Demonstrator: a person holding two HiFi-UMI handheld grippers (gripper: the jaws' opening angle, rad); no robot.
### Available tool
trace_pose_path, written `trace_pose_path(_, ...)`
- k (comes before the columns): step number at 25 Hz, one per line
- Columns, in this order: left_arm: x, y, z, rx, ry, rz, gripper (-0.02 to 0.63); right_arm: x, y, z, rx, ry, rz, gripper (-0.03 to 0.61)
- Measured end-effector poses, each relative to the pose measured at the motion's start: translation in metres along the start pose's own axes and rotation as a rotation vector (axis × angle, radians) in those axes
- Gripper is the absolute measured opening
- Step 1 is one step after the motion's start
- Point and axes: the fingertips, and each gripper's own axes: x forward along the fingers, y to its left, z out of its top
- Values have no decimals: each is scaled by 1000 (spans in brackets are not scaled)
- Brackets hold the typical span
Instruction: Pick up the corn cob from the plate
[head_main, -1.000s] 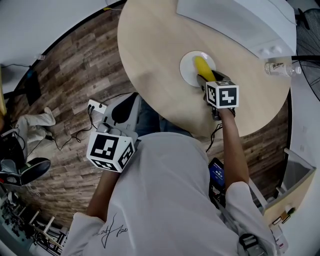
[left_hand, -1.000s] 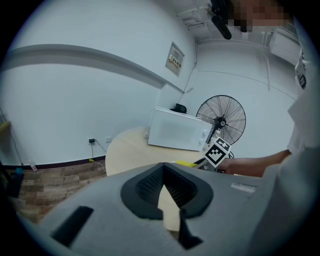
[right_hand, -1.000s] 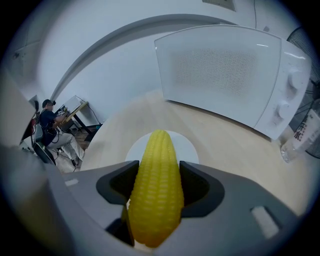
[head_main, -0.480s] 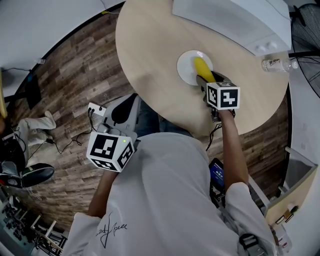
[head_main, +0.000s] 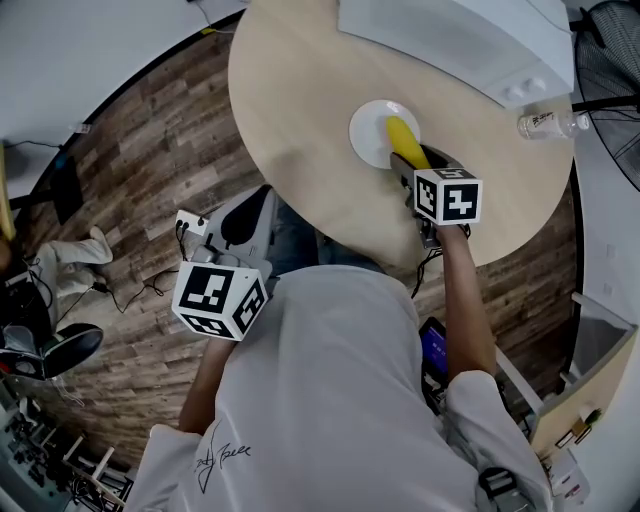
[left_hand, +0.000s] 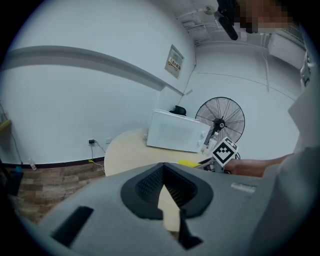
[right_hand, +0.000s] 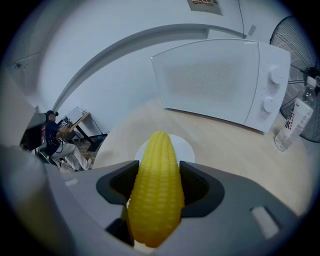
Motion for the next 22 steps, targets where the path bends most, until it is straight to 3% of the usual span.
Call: trace_pose_path(22, -2, -24, 5, -1, -32, -21, -8, -45, 6, 8, 11, -95, 37, 267)
